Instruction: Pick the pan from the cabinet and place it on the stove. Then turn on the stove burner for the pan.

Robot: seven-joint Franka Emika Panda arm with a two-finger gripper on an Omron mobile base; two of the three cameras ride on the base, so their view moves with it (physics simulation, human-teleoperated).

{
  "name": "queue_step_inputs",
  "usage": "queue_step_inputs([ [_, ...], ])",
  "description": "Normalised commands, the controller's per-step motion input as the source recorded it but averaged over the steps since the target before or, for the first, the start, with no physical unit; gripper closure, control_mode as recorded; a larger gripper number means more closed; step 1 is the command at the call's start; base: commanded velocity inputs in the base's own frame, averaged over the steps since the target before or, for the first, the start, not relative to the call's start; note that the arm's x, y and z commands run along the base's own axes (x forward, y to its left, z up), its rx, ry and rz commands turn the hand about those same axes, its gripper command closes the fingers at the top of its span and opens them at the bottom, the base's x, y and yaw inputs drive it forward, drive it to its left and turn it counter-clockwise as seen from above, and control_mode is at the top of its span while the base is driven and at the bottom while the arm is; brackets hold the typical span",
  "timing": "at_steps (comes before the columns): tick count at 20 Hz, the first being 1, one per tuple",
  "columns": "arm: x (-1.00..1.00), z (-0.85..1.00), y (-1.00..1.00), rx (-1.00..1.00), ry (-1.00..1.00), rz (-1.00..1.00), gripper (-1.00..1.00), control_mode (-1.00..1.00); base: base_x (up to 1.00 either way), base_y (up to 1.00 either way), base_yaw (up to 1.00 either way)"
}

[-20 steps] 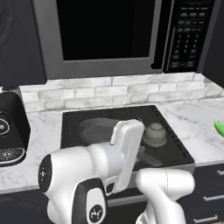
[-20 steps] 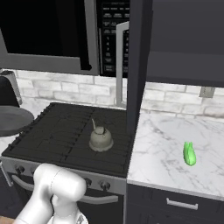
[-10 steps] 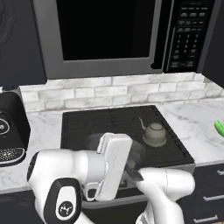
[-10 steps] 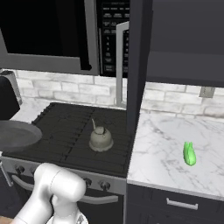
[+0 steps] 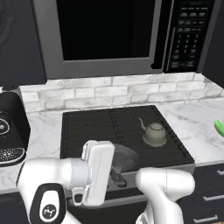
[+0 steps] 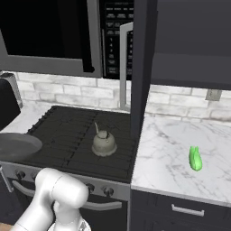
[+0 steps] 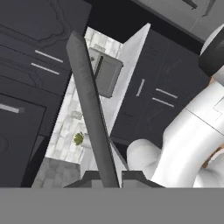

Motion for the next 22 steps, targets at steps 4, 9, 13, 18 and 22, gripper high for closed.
queue_step_inputs([
  [4, 0.31, -0.5, 0.14, -0.03, -0.38, -0.02, 1.0, -1.0, 0.0, 0.0, 0.0],
  [9, 0.33, -0.46, 0.01, 0.0, -0.42, -0.05, 1.0, -1.0, 0.0, 0.0, 0.0],
  [13, 0.42, -0.45, 0.0, 0.0, -0.47, -0.07, 1.0, -1.0, 0.0, 0.0, 0.0],
  [18, 0.47, -0.41, 0.0, 0.0, -0.5, -0.1, 1.0, -1.0, 0.0, 0.0, 0.0],
  [22, 0.49, -0.37, 0.0, 0.0, -0.51, -0.1, 1.0, -1.0, 0.0, 0.0, 0.0],
])
